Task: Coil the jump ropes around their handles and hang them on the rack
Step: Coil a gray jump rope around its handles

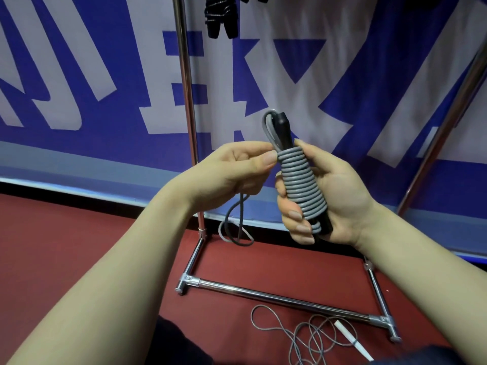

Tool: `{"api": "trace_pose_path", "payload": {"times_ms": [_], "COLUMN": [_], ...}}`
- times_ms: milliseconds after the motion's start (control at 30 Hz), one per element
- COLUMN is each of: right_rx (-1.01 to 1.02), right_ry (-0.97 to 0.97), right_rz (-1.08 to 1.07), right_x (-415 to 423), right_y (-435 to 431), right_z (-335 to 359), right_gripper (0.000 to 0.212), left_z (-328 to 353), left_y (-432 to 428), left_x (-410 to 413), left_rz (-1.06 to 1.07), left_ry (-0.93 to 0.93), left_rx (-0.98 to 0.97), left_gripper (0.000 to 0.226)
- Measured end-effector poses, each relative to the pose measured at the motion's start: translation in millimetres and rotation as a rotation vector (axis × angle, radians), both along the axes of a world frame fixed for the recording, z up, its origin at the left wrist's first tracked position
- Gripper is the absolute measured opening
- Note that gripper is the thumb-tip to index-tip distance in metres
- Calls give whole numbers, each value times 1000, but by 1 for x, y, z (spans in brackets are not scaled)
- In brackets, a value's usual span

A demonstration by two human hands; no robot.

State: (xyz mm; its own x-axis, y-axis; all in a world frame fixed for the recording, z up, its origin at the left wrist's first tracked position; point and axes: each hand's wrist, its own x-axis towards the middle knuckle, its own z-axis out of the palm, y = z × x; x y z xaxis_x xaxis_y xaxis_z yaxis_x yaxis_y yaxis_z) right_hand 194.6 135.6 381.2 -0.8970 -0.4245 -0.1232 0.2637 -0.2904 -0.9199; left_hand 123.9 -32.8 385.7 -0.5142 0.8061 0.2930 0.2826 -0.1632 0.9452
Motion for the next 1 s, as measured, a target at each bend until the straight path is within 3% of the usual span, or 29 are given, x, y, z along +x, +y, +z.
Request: {"api": "trace_pose_path", "payload": {"times_ms": [133,267,333,567,667,767,900,1000], "right_rx": [-53,-162,-163,77,152,289,357,367], "right_ry": [-26,-27,4,256,313,363,267,199], "right_rz": [121,356,375,-202,-271,-312,-349,-385], "right_x": [0,-5,-5,-10,-11,-8,-11,-10], "right_y": [3,12,15,2,2,-5,-8,-6], "right_z": [1,-2,0,1,1,-1,-7,-8], "right_gripper": [65,71,72,62,58,56,60,61], "left_z": [1,0,2,9,8,5,-2,-2], "left_y": [2,2,4,8,11,14,20,21], "left_x": [4,6,10,14,14,15,19,20], "left_rz": [-105,-80,-32,272,387,545,727,722], "left_ry": [-30,-2,18,80,72,202,374,398], "left_rx": [-36,-25,17,89,103,1,-69,-135], "left_gripper": [23,22,28,32,30,40,54,55]}}
